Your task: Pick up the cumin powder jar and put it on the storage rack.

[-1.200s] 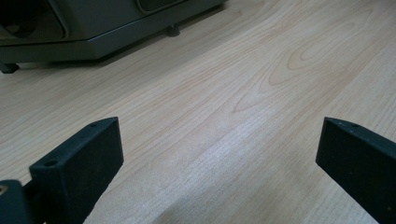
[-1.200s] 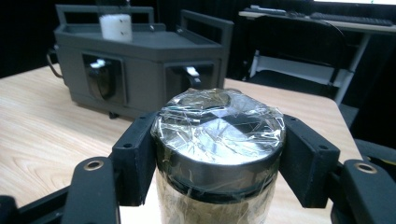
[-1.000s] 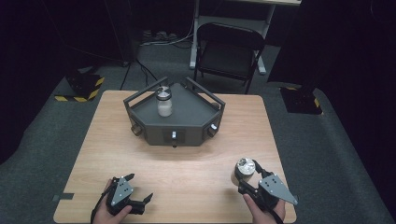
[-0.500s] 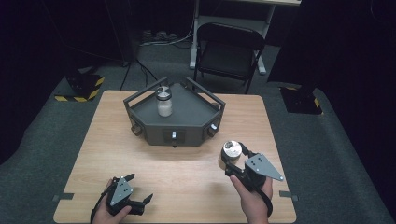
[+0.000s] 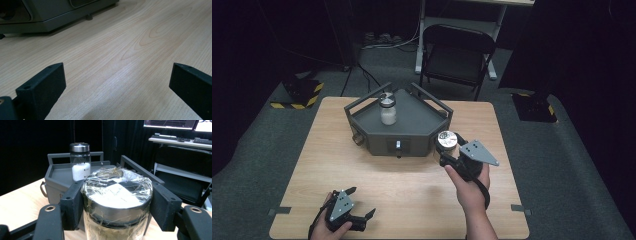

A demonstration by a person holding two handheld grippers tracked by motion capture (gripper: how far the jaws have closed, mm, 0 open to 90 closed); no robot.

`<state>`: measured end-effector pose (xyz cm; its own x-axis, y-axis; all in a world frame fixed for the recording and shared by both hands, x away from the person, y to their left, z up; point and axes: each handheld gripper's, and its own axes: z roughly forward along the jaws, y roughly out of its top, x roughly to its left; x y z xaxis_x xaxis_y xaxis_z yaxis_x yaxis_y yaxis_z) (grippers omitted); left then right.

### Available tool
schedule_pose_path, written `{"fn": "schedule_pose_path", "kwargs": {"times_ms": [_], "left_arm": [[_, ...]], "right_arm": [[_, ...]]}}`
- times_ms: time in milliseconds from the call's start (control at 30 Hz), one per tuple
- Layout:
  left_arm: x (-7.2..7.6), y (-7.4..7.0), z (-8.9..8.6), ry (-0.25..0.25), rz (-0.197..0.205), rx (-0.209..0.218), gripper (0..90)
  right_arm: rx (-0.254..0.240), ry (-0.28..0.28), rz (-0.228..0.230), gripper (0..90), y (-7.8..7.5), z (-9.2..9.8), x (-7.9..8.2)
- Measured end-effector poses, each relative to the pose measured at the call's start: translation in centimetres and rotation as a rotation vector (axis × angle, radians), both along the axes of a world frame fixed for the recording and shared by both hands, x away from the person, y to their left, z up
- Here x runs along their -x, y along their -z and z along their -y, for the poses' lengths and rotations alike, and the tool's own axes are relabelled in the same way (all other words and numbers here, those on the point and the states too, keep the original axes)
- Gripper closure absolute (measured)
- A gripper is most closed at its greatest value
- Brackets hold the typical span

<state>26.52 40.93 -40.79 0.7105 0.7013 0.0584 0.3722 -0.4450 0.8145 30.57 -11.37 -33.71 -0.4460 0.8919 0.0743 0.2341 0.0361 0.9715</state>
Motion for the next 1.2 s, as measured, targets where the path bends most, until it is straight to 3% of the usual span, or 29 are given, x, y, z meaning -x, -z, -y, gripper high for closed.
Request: {"fn": "schedule_pose_path", "kwargs": {"times_ms": [700, 967, 1200], "left_arm": [[0.0, 0.0, -0.2, 0.002, -0.002, 0.011, 1.0], [-0.1, 0.1, -0.4, 0.000, -0.006, 0.021, 1.0], [-0.1, 0.1, -0.5, -0.003, -0.007, 0.026, 1.0]], "right_arm": [[0.038, -0.011, 0.003, 35.5, -1.6, -4.1, -8.3], [0.025, -0.013, -0.008, 35.6, -1.4, -5.4, -11.2], [0.048, -0.015, 0.007, 35.5, -1.3, -6.8, -13.0]]}}
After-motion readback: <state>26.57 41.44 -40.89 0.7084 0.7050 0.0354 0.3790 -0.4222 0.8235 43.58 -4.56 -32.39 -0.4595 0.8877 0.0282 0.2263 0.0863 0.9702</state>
